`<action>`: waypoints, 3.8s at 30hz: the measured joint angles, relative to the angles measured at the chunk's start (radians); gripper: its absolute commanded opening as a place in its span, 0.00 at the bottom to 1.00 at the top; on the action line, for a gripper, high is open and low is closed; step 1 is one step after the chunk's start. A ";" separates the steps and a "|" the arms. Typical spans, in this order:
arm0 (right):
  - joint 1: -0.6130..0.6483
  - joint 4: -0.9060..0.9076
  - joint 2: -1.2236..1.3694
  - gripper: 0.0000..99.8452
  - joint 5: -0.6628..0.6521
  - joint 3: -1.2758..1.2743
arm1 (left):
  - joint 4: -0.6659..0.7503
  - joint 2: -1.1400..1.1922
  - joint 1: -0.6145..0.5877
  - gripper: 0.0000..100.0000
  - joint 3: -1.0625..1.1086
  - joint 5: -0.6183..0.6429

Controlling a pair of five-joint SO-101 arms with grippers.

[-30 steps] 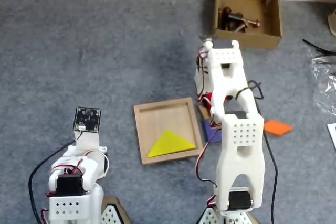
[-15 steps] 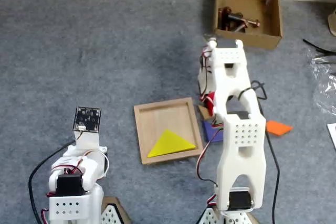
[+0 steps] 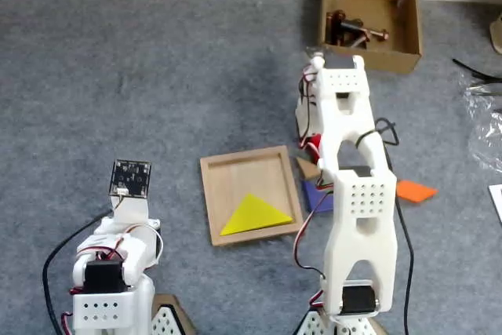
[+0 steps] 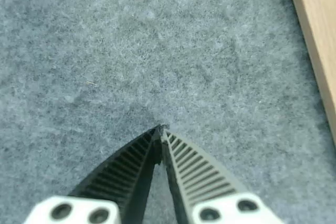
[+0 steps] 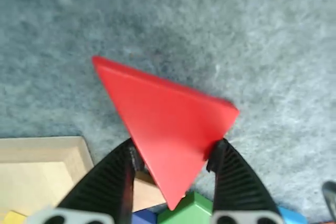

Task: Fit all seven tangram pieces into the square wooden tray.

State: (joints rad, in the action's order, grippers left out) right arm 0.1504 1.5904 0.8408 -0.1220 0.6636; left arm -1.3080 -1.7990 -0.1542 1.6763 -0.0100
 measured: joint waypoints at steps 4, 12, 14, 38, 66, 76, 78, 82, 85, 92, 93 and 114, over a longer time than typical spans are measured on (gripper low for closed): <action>0.000 0.008 0.000 0.09 0.000 0.000 | 0.000 0.000 0.000 0.01 0.000 0.000; -0.002 0.060 0.005 0.08 0.000 0.034 | 0.000 0.000 0.000 0.01 0.000 0.000; 0.006 0.086 0.018 0.04 -0.002 0.048 | 0.000 0.000 0.000 0.01 0.000 0.000; 0.015 0.147 -0.017 0.01 -0.002 0.114 | 0.000 0.000 0.000 0.01 0.000 0.000; 0.333 -0.012 -0.582 0.01 -0.109 -0.707 | 0.000 0.000 0.000 0.01 0.000 0.000; 0.402 -0.083 -0.592 0.01 -0.109 -0.801 | 0.000 0.000 0.000 0.01 0.000 0.000; 0.402 -0.094 -0.592 0.01 -0.109 -0.801 | 0.000 0.000 0.000 0.01 0.000 0.000; 0.402 -0.094 -0.592 0.01 -0.109 -0.801 | 0.000 0.000 0.000 0.01 0.000 0.000; 0.402 -0.094 -0.592 0.01 -0.109 -0.801 | 0.000 0.000 0.000 0.01 0.000 0.000; 0.402 -0.094 -0.592 0.01 -0.109 -0.801 | 0.000 0.000 0.000 0.01 0.000 0.000; 0.402 -0.094 -0.592 0.01 -0.109 -0.801 | 0.000 0.000 0.000 0.01 0.000 0.000; 0.402 -0.172 -0.600 0.04 -0.107 -0.914 | 0.000 0.000 0.000 0.01 0.000 0.000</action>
State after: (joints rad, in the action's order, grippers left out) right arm 0.5524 1.4185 0.2409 -0.2294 -0.2509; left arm -1.3080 -1.7990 -0.1542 1.6763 -0.0100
